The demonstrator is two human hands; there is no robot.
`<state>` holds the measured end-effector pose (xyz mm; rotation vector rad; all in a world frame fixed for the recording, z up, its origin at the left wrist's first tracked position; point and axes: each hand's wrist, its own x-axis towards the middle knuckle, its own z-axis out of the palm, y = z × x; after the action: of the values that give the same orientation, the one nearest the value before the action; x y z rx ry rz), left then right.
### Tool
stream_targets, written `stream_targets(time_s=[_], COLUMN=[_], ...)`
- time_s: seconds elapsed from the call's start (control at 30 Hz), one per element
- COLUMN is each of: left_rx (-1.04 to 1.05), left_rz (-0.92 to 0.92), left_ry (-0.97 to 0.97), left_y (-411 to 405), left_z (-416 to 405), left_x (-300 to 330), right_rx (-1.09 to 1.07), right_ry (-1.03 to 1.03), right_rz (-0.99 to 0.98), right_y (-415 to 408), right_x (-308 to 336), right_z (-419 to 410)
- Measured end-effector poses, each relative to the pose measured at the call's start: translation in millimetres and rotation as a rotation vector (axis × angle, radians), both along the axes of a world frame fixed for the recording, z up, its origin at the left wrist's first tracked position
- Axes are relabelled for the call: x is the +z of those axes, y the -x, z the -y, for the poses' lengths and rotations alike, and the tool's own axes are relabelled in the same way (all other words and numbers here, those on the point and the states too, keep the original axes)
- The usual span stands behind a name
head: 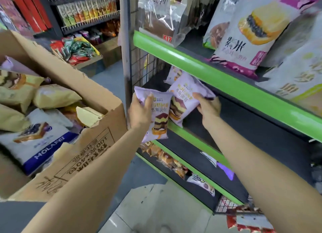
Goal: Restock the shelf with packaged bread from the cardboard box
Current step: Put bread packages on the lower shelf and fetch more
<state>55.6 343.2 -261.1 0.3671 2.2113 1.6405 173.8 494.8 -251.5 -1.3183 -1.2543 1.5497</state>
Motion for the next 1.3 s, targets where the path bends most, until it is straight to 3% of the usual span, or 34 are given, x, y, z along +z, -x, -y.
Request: stream_targets(time_s=[0.23,0.5,0.67,0.87,1.07,1.3], left_rx=[0.079,0.068,-0.047,-0.189,-0.119,-0.321], left_rz=[-0.005,0.053,0.182,0.279,-0.004,-0.140], left_ry=[-0.058,-0.117,-0.248,-0.309,-0.121,0.166], left_y=[18.7,32.6,31.9,22.5,21.6,33.6], left_z=[-29.2,-34.8,-34.7,-47.8,-58.4,-64.4], left_x=[-4.4,-10.7,-1.0,21.0,18.2,2.7], right_rx=[-0.002,0.182,0.299,0.697,0.403,0.248], right_ry=[-0.171,-0.293,-0.168,0.068,0.023,-0.210], right_rz=[-0.049,0.258,0.334,0.033,-0.083,0.192], right_y=[46.3,76.0,51.4,7.3,33.9,59.6], right_x=[-2.8,-1.2,3.5,-0.6,-19.7,-39.9], right_z=[-33.6,-44.6,-23.6,15.4,11.5,9.5])
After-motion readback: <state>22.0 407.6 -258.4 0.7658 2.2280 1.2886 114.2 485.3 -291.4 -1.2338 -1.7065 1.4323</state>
